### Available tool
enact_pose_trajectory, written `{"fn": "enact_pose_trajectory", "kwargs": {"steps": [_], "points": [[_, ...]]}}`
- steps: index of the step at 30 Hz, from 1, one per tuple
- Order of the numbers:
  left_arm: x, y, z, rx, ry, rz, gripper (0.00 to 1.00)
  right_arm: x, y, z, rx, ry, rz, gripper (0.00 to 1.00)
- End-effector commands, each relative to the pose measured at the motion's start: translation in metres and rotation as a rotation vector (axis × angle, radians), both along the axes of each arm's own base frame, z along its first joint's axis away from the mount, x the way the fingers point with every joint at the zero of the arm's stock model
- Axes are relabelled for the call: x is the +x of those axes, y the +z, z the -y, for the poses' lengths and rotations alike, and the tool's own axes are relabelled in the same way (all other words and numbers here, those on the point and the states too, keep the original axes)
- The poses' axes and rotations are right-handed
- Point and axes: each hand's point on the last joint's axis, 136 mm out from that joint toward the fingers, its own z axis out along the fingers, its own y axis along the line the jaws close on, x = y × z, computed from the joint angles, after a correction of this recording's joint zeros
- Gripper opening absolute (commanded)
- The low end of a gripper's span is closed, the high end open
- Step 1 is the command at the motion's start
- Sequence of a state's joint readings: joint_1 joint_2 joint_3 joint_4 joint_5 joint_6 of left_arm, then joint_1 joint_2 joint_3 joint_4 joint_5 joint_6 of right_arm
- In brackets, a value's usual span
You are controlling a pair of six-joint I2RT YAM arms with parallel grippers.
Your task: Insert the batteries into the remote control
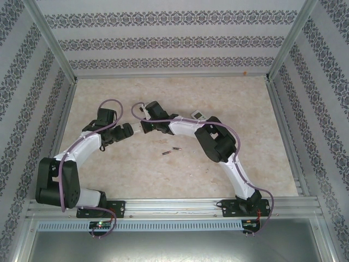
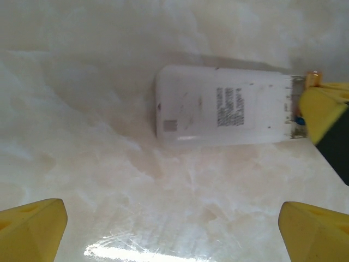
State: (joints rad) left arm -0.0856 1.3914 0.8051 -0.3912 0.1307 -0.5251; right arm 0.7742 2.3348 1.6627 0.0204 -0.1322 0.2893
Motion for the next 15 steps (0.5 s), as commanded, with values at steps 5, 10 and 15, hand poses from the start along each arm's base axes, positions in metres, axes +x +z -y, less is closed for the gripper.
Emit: {"fn": "enact_pose_trajectory", "kwargs": {"steps": [5,10,15], "points": [[0.033,-0.002,0.006,-0.041,-0.012,0.022,0.98,0.004,0.002,0.011,-0.001,-0.045,-0.033,0.04],[0.056,-0.01,0.004,-0.081,-0.012,0.023,0.91,0.01,0.013,0.014,0.031,-0.091,-0.036,0.07],[0.072,-0.019,0.014,-0.124,-0.049,0.02,0.87,0.009,0.005,0.019,0.033,-0.126,-0.067,0.11]]}}
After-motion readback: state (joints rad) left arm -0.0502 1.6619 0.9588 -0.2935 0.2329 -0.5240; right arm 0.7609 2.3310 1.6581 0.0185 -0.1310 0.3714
